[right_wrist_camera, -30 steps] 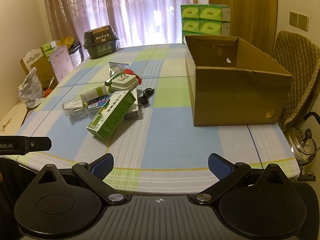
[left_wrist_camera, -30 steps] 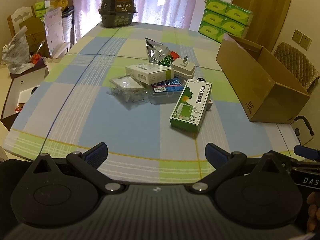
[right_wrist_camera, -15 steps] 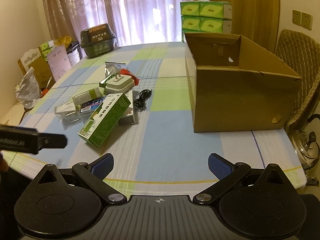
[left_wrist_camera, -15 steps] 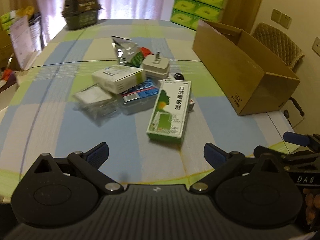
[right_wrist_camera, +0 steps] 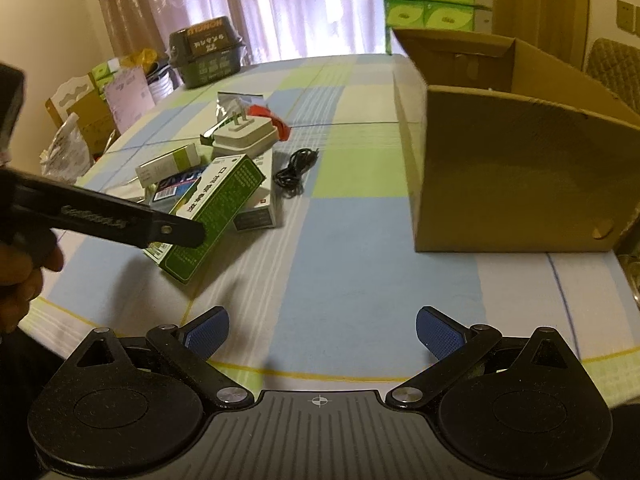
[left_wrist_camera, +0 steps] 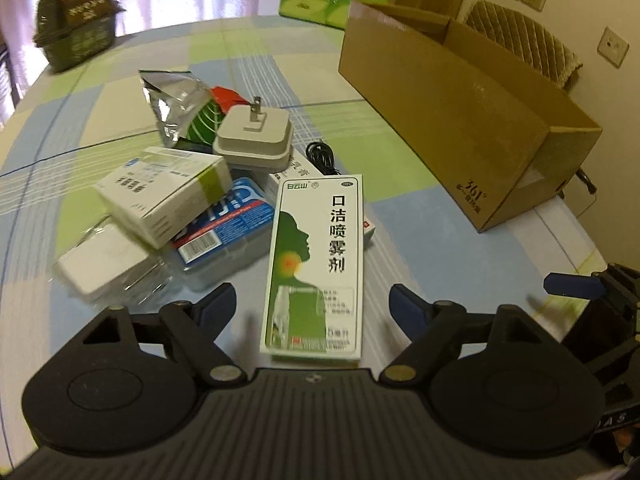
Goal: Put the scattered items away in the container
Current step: 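Grasp the green-white spray box with the left tool while the right tool reaches toward the white ointment box, then close the right tool on the white ointment box while the left tool lifts the spray box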
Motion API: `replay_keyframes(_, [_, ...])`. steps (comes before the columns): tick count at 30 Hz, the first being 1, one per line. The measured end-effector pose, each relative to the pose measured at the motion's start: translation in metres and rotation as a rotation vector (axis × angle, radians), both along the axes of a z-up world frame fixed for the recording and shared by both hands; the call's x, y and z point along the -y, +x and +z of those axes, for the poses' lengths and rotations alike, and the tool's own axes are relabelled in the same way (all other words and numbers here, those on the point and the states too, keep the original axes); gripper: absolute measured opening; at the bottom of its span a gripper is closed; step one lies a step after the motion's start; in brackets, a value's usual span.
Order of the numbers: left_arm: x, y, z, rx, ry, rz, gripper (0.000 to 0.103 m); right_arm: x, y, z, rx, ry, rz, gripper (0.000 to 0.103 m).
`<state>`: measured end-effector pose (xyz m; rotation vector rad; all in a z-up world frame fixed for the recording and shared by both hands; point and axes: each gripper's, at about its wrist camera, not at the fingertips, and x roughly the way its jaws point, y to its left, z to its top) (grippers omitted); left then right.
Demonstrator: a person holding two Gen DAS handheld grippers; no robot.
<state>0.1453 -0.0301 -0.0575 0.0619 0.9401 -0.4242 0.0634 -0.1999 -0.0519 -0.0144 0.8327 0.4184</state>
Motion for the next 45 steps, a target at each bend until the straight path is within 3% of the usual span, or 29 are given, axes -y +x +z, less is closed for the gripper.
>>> replay_keyframes(4, [0.006,0.011,-0.009,-0.027,0.003,-0.027,0.064,-0.004,0.007,-0.006,-0.009,0.01,0.024,0.103])
replay_keyframes(5, [0.007,0.013,-0.011,-0.033,0.005,-0.029,0.053,-0.005,0.009,-0.007,-0.011,0.011,0.029,0.103])
replay_keyframes(15, [-0.015,-0.009,0.004,-0.008,-0.005,0.016,0.051,-0.027,0.022,-0.009,0.032,0.013,0.125,0.103])
replay_keyframes(20, [-0.036,-0.022,0.008,-0.01,0.044,0.051,0.051,-0.055,0.039,-0.011,0.107,-0.016,0.19,0.103])
replay_keyframes(21, [-0.04,-0.023,0.007,-0.016,0.047,0.061,0.051,-0.06,0.045,-0.012,0.112,-0.02,0.202,0.096])
replay_keyframes(22, [-0.044,-0.024,0.005,-0.022,0.046,0.068,0.051,-0.066,0.053,-0.014,0.103,-0.022,0.218,0.078])
replay_keyframes(23, [-0.046,-0.024,0.004,-0.027,0.045,0.072,0.051,-0.072,0.06,-0.016,0.099,-0.034,0.222,0.073])
replay_keyframes(29, [-0.046,-0.024,-0.006,-0.05,0.032,0.081,0.051,-0.095,0.089,-0.019,0.124,-0.064,0.226,0.073])
replay_keyframes(30, [-0.046,-0.024,-0.008,-0.051,0.033,0.08,0.051,-0.099,0.093,-0.02,0.124,-0.076,0.232,0.068])
replay_keyframes(31, [-0.045,-0.024,-0.009,-0.051,0.035,0.078,0.052,-0.101,0.095,-0.021,0.118,-0.087,0.24,0.051])
replay_keyframes(32, [-0.044,-0.024,-0.01,-0.051,0.038,0.077,0.052,-0.103,0.098,-0.022,0.113,-0.098,0.24,0.045])
replay_keyframes(37, [-0.041,-0.024,-0.011,-0.048,0.05,0.076,0.053,-0.092,0.09,-0.015,0.073,-0.116,0.244,0.041])
replay_keyframes(42, [-0.037,-0.024,-0.011,-0.038,0.068,0.072,0.061,-0.065,0.056,-0.008,-0.007,-0.151,0.258,0.041])
replay_keyframes(45, [-0.035,-0.024,-0.013,-0.034,0.078,0.067,0.063,-0.055,0.038,-0.009,0.001,-0.156,0.259,0.042])
